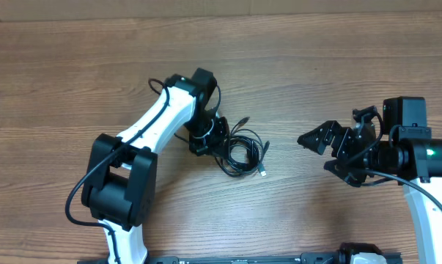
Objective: Untangle cables
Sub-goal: 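Grasp the cable coil with the left gripper and lift it, then grasp a cable strand with the right gripper beside the left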
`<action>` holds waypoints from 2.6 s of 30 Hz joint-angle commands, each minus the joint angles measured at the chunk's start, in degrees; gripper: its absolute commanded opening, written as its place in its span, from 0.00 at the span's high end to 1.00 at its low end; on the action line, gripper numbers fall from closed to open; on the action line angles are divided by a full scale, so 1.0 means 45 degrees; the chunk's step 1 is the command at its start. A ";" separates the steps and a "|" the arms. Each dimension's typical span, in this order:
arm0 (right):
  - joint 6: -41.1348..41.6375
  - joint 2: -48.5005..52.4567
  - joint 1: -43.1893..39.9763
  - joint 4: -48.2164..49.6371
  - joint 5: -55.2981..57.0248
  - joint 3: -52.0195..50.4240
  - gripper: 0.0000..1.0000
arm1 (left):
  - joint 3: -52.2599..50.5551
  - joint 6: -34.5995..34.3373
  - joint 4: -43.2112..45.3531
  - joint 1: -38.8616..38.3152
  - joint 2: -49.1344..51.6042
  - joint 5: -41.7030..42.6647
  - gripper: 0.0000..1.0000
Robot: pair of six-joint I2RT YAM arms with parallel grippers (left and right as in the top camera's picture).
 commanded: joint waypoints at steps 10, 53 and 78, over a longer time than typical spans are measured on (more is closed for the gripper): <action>-0.0083 0.0063 -0.0073 0.0525 0.0015 0.0277 0.00 | 0.5741 0.1729 -0.3361 -0.0408 -0.1807 0.0826 0.96; -0.0699 0.0831 0.1909 0.2565 -0.1841 0.0272 0.00 | 0.6989 -0.0355 -0.3449 -0.1948 -0.3444 -0.0228 0.96; -0.0423 0.3342 0.1909 0.2448 0.4172 0.0272 0.95 | 0.6989 -0.2288 -0.5751 -0.2098 -0.3444 -0.6989 0.94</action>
